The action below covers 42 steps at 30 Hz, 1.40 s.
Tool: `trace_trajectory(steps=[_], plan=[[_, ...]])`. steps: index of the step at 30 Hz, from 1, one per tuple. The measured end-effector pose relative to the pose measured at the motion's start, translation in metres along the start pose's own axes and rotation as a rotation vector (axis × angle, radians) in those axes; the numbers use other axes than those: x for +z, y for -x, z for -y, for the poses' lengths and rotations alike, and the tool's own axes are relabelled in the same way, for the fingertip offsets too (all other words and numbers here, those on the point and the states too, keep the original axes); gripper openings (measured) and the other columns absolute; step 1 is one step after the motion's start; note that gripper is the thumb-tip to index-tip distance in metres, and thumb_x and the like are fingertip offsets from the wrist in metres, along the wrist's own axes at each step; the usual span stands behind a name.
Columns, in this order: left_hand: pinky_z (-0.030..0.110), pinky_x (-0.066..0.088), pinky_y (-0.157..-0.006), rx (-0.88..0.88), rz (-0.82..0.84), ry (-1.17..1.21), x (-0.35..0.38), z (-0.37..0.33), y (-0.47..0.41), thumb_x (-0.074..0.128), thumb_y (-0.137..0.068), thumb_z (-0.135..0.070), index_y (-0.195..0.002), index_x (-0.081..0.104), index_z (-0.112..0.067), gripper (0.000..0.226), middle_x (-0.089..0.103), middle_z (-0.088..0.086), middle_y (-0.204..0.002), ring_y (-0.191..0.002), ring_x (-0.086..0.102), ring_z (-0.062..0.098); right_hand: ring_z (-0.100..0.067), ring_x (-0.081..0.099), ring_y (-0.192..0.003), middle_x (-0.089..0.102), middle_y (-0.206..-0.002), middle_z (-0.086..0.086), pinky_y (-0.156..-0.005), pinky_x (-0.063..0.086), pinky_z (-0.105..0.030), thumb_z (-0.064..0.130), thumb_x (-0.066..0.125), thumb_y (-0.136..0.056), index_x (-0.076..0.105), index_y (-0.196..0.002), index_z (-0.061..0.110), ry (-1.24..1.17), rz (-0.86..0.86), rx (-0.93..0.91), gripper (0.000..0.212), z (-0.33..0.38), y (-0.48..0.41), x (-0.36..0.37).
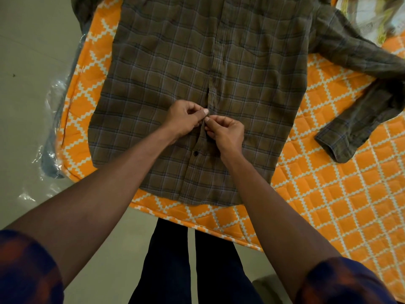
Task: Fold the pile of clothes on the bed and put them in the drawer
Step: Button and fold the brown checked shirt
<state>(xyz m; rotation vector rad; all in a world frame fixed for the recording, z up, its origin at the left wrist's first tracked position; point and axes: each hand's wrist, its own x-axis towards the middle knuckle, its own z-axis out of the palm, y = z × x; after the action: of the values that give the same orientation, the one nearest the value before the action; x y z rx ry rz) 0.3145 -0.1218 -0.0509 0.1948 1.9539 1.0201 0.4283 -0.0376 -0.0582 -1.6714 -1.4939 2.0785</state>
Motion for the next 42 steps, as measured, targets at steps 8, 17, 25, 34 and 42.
trace_trajectory(steps=[8,17,25,34,42], plan=[[0.002,0.036,-0.051,0.017,-0.281,-0.147,0.024,-0.001,0.01,0.066,-0.094,-0.021,-0.088,0.069,-0.021,0.006,0.062,-0.015,-0.076,-0.067,0.057,-0.005,-0.015,0.07,-0.068,0.075,-0.078,-0.014,-0.061,0.056,-0.023,0.012,0.082,-0.085,0.077,-0.086,0.003,0.023,-0.079,-0.074,0.01,-0.003,0.004,0.007],[0.023,0.052,-0.072,-0.047,-0.134,0.051,0.013,0.002,0.009,0.064,-0.097,-0.017,-0.089,0.068,-0.018,0.009,0.065,-0.007,-0.083,-0.078,0.059,0.006,-0.013,0.067,-0.072,0.072,-0.076,-0.006,-0.066,0.056,-0.022,0.011,0.076,-0.089,0.075,-0.085,0.005,0.036,0.092,-0.035,0.007,0.006,0.007,-0.004],[0.035,0.058,-0.075,-0.002,0.023,-0.047,-0.003,0.005,0.001,0.063,-0.097,-0.014,-0.083,0.061,-0.023,0.018,0.063,-0.003,-0.077,-0.067,0.062,0.011,-0.01,0.066,-0.065,0.067,-0.065,0.0,-0.061,0.053,-0.019,0.01,0.073,-0.091,0.073,-0.079,0.012,0.118,0.273,0.106,0.012,0.021,-0.004,-0.013],[0.027,0.048,-0.07,0.257,-0.02,-0.593,-0.006,-0.002,0.014,0.065,-0.096,-0.024,-0.097,0.068,-0.016,0.008,0.064,-0.002,-0.086,-0.077,0.059,0.012,-0.009,0.07,-0.065,0.073,-0.07,0.005,-0.059,0.058,-0.027,0.018,0.072,-0.09,0.075,-0.08,0.019,0.575,0.073,-0.044,0.011,0.028,-0.002,-0.016],[0.013,0.046,-0.07,0.295,-0.043,-0.556,-0.036,-0.043,-0.003,0.067,-0.093,-0.023,-0.11,0.072,-0.015,0.019,0.069,-0.003,-0.099,-0.087,0.063,0.009,-0.002,0.065,-0.075,0.068,-0.076,0.013,-0.071,0.054,-0.023,0.039,0.074,-0.087,0.075,-0.094,0.022,0.706,-0.138,-0.405,0.018,0.065,-0.006,-0.003]])
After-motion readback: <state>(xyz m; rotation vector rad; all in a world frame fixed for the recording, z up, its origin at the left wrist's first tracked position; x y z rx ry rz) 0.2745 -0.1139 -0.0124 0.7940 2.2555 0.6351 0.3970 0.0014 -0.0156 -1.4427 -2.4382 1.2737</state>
